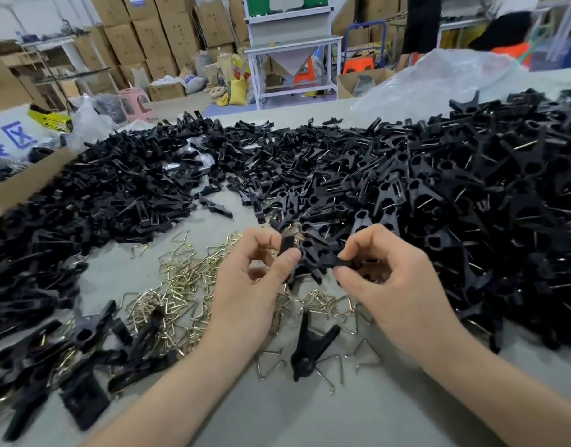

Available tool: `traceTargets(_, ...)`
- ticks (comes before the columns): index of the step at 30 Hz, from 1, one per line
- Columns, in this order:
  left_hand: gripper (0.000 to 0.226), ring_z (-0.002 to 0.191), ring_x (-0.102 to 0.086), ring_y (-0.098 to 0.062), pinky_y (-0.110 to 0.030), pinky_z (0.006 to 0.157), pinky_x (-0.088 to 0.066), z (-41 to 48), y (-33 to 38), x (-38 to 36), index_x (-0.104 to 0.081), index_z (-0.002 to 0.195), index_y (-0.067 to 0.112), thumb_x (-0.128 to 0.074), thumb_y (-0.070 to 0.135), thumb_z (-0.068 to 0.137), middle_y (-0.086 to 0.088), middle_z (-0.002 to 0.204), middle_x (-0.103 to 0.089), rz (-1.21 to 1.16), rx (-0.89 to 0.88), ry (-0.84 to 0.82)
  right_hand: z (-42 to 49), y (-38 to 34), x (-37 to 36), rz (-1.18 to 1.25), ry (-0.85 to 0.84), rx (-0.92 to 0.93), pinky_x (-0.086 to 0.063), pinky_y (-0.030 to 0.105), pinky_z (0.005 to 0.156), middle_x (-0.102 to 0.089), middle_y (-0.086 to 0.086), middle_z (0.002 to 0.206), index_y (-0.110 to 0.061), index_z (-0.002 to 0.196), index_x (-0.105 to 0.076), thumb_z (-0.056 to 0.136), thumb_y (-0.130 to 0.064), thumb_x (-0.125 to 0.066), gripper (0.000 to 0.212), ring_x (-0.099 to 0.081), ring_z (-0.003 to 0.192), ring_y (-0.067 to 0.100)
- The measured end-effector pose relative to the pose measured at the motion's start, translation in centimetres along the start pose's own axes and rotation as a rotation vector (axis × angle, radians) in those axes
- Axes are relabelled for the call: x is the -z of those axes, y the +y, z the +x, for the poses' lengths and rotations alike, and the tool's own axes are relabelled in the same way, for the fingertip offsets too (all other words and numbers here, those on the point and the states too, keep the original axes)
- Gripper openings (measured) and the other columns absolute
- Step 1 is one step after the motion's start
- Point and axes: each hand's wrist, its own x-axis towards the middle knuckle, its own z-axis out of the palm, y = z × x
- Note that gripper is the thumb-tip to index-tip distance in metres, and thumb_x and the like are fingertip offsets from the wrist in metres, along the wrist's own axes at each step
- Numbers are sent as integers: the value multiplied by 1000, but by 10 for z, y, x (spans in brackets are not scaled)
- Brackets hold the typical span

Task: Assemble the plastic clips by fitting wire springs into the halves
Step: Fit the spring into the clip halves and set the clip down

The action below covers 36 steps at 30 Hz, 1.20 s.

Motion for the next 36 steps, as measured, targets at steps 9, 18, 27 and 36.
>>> traceTargets(9, 21, 64, -69, -18, -21, 55, -54, 0, 9, 0, -51, 107, 26, -54, 13, 91, -10, 84, -73, -353, 130, 10, 4, -4, 8, 216, -5, -38, -52, 16, 75, -69, -4, 85, -35, 92, -72, 88, -1, -60, 36, -67, 77, 8)
traceTargets(18, 15, 74, -71, -17, -21, 68, -55, 0, 5, 2, -71, 90, 23, -62, 13, 82, -10, 88, -75, -494, 182, -180, 1, -4, 2, 185, -154, 108, -51, 13, 71, -70, -7, 86, -26, 82, -73, 84, 14, -59, 42, -68, 78, 7)
traceTargets(27, 29, 86, -70, -20, -27, 82, -56, -6, 12, 0, -58, 112, 12, -54, -4, 89, -10, 101, -74, -353, 87, -337, 1, 2, 5, 67, -105, 141, -52, 34, 77, -67, -8, 86, -28, 88, -69, 86, 7, -60, 36, -63, 81, 18)
traceTargets(36, 29, 83, -70, -14, -24, 80, -55, -9, 13, -1, -57, 111, 15, -53, -5, 89, -5, 100, -75, -322, 78, -367, 2, 2, 7, 89, -90, 101, -54, 37, 65, -68, -9, 83, -32, 88, -64, 85, 3, -59, 35, -62, 73, 18)
